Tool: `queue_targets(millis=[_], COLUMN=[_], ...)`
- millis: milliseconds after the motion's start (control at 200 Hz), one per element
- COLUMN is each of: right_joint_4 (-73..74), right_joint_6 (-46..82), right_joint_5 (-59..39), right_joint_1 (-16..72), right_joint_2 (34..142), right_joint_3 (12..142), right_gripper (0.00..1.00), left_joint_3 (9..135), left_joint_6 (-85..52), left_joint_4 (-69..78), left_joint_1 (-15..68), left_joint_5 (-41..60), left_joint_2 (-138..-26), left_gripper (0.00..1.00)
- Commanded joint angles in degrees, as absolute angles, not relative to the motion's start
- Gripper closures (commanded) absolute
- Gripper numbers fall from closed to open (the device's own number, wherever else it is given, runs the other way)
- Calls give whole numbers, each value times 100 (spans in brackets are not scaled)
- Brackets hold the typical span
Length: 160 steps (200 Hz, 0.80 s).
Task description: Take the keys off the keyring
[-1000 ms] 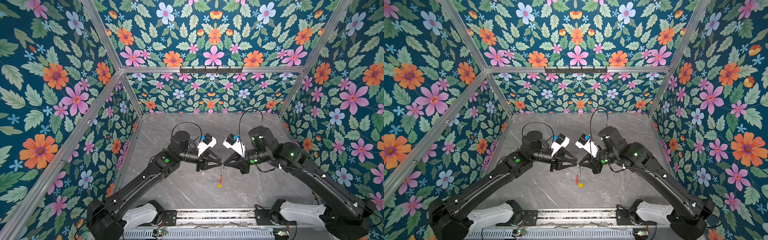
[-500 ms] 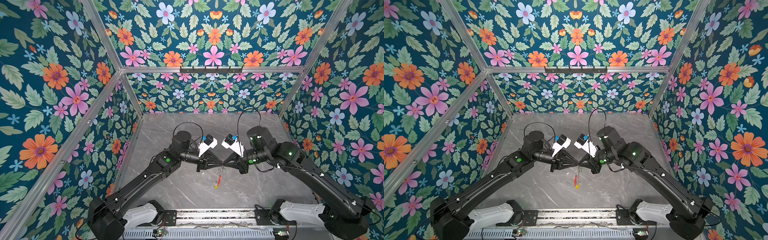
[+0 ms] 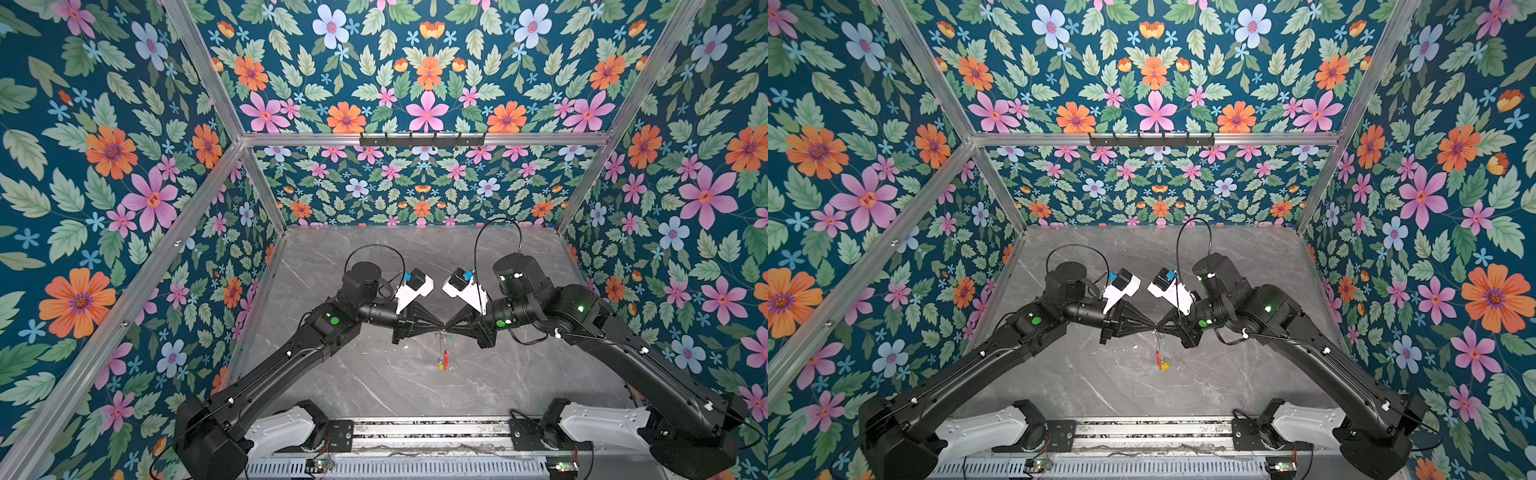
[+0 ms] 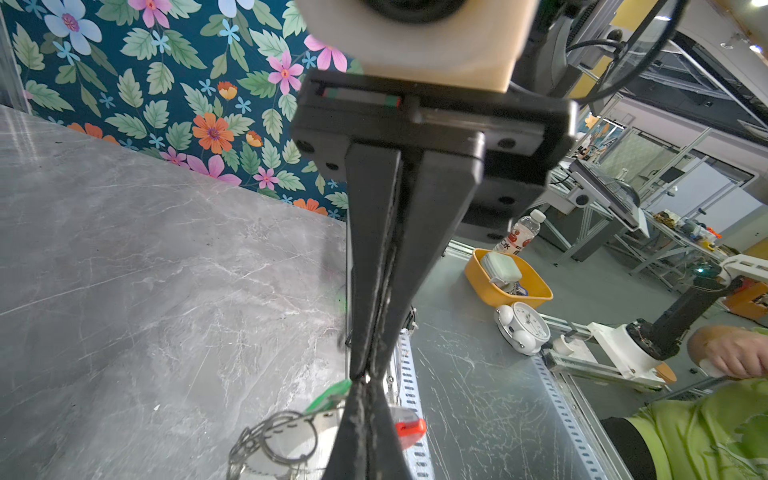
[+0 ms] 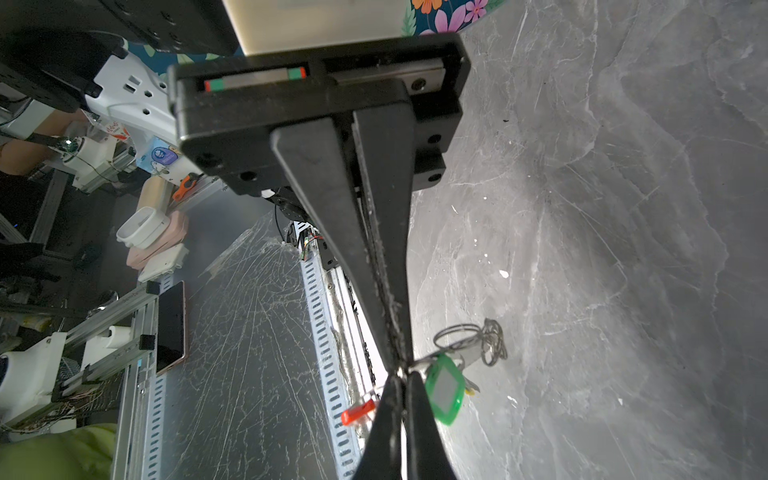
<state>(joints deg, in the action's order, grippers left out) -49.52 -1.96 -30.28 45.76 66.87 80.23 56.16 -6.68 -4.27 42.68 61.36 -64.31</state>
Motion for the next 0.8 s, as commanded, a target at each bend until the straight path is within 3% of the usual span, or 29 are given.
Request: queue_targets(millis=[0,105,280,650,795], right_joint_4=[-4171,-3580,-2248,-1233,-1211], right_joint_6=[-39,61,265,563,521], right_joint_5=[-2863,-2466,-2300,-2851,-2813], right_joint_1=[4597,4593,4597,4596,4592], right_joint_2=[6468,6028,5187,5133,5242], right_joint_3=[7845,7432,6295,5499,5543], right_gripper=[83,66,55,52,57], left_joint_3=[5526,5408,5152,4790,4772], left_joint_6=[-569,-601,-873,-1358,-1414], left_joint_4=[-47,184,789,1813,1914], left_joint_1=[4277,4264,4266,4263,4266], left_joint_5=[6016,5756,5369,5222,5302], left_joint_2=[-6287,-6054,-5721,-5528,-5545], left_gripper=[100,100,100,100,100])
